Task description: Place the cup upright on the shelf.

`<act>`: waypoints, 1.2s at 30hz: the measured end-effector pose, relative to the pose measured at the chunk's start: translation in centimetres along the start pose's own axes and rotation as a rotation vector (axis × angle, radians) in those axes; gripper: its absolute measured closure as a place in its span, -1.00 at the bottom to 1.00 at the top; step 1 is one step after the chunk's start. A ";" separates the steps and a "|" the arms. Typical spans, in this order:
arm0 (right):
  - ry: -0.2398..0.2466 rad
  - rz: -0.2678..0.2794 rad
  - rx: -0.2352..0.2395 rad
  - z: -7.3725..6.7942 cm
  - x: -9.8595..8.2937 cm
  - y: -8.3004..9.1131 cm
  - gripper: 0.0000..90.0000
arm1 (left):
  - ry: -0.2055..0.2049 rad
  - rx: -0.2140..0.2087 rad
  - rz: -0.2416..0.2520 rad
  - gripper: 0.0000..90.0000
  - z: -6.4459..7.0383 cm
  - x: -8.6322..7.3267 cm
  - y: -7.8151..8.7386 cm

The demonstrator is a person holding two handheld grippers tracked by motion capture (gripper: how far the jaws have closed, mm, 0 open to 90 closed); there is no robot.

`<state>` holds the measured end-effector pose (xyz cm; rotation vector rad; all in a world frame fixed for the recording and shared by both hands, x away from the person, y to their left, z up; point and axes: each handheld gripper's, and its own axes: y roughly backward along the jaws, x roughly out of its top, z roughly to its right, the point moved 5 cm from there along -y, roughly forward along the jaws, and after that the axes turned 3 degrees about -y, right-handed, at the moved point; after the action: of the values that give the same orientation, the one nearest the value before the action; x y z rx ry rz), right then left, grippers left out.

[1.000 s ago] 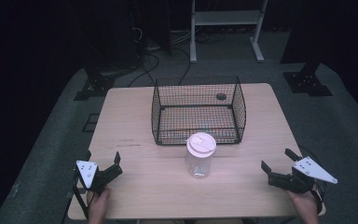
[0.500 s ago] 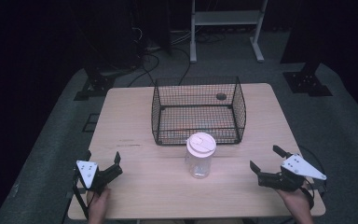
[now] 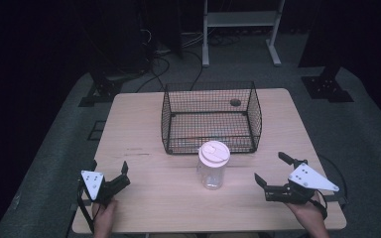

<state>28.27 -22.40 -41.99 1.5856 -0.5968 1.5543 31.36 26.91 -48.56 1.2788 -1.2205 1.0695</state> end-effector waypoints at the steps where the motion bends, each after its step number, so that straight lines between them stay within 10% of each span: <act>1: 0.010 0.001 0.011 -0.4 0.3 -0.2 -0.97 | 0.000 0.000 -0.001 -1.00 0.0 0.0 0.0; 36: 0.065 -0.016 0.129 -5.1 1.6 -3.5 -0.97 | 0.003 -0.003 0.001 -1.00 0.0 0.0 0.0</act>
<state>28.33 -16.04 -41.73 1.6241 -0.4557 1.6543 31.35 26.93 -48.56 1.2746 -1.2200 1.0697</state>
